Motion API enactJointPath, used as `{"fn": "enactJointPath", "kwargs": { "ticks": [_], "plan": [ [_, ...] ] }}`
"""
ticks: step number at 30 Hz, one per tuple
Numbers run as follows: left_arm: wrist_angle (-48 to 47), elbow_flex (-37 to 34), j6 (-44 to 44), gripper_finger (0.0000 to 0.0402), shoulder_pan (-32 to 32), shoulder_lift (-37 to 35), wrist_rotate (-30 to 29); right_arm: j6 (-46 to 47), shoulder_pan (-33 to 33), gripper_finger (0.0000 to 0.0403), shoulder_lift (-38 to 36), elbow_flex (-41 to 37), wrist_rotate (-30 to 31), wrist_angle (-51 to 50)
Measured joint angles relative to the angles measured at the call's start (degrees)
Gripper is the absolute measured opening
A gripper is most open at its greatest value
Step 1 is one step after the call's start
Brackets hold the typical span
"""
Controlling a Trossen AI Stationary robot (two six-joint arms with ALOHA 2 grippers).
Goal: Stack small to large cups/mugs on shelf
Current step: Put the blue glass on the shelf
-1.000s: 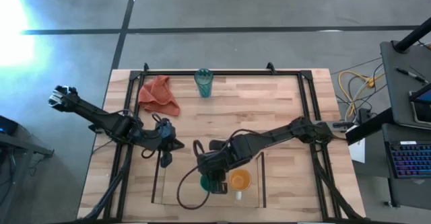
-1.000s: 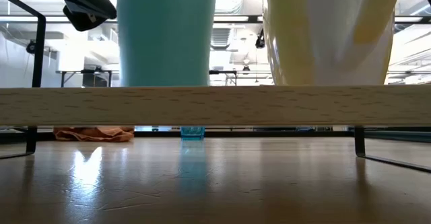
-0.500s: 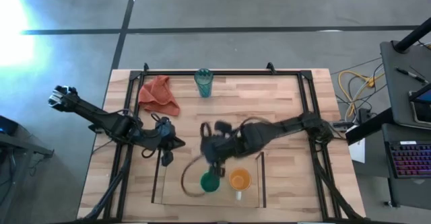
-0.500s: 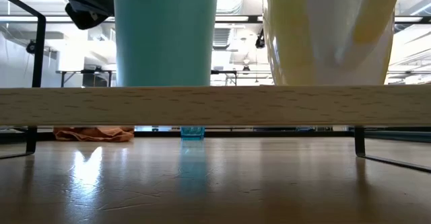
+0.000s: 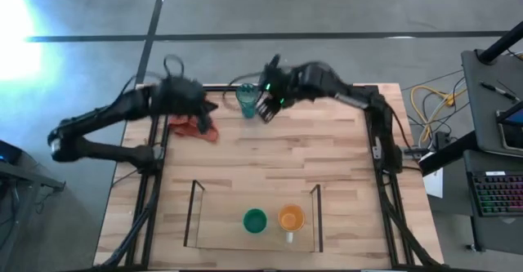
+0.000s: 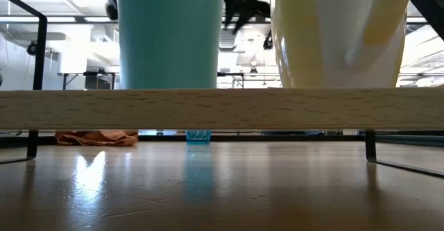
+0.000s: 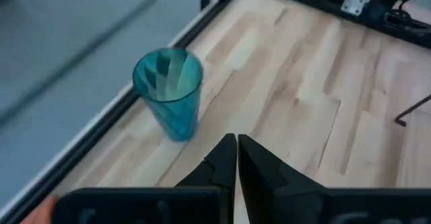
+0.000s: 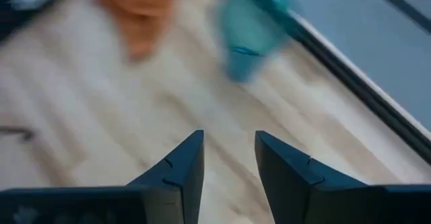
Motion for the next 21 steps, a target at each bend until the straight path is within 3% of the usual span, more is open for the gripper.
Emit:
{"fn": "enactJointPath", "kwargs": {
  "ticks": [4,6,12,21],
  "plan": [
    [4.84,-0.52,4.95,0.0001,20.17,3.94,25.5,1.63,-7.27,0.0125,-1.3,-0.01,-2.92,-1.86],
    [5.96,-1.08,6.16,0.0001,26.1,5.81,33.41,1.91,-10.26,0.0125,-0.72,0.02,-6.91,1.24],
    [4.8,-1.72,11.36,0.0001,33.08,5.68,35.03,2.21,-14.12,0.0125,6.1,-0.03,-11.19,11.05],
    [4.58,-2.61,14.08,0.0001,33.61,5.08,35.01,1.86,-16.32,0.0125,11.93,-0.02,-11.97,13.41]
  ]
}}
